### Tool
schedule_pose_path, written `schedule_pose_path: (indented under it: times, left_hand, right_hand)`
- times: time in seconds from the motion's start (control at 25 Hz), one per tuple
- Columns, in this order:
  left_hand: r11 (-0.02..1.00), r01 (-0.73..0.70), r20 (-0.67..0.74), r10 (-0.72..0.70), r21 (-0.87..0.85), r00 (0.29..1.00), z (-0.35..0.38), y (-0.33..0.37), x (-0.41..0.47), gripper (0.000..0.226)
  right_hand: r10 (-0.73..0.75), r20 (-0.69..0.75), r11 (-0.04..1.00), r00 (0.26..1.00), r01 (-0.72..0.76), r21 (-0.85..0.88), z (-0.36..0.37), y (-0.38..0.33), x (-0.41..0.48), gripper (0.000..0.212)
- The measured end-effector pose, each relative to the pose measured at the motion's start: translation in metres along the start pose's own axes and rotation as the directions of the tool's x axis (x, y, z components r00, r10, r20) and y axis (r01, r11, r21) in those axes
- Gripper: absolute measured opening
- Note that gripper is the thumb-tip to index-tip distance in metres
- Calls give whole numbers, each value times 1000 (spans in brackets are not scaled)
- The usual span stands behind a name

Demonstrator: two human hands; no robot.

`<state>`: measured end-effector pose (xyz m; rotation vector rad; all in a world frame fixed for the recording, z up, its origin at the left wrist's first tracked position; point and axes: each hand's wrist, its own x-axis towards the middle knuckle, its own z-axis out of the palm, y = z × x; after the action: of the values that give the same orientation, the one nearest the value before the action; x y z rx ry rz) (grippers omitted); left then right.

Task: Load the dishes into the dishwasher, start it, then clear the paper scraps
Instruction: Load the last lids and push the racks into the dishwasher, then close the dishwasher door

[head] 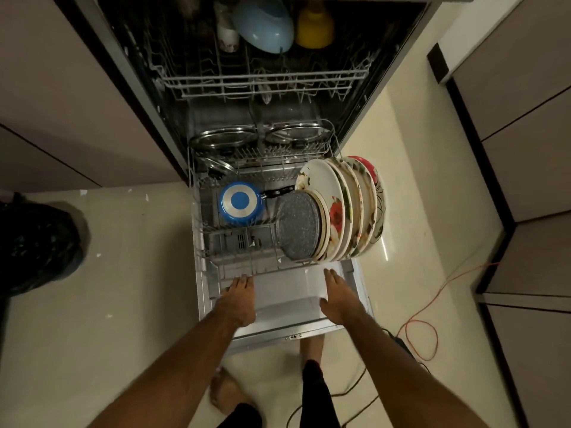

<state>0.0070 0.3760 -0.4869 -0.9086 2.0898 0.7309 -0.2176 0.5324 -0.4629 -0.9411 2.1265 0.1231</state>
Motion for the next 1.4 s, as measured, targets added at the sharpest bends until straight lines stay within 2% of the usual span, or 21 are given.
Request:
schedule_pose_path:
  times: [0.2, 0.44, 0.68, 0.92, 1.2, 1.4]
  left_hand:
    - [998, 48, -47, -49, -36, 998, 31, 5, 2, 109]
    - [990, 97, -116, -109, -107, 987, 58, 11, 5, 122]
    - [969, 130, -154, -164, -212, 974, 66, 17, 11, 120]
    - [956, 154, -165, -198, -251, 966, 35, 13, 37, 120]
    - [950, 151, -265, -225, -272, 938, -22, -4, 82, 123]
    - [954, 166, -340, -247, -251, 907, -58, -15, 120, 126]
  right_hand:
    - [-64, 15, 991, 998, 65, -118, 12, 20, 26, 101]
    - [-88, 56, 981, 995, 96, -168, 26, 31, 38, 107]
    - [-133, 7, 967, 991, 132, -218, 34, 46, 41, 105]
    - [-185, -40, 967, 982, 174, -185, 10, 37, 70, 103]
    - [-216, -88, 960, 972, 195, -203, -33, 11, 132, 104]
    - [-248, -137, 947, 959, 211, -241, -56, -4, 178, 112]
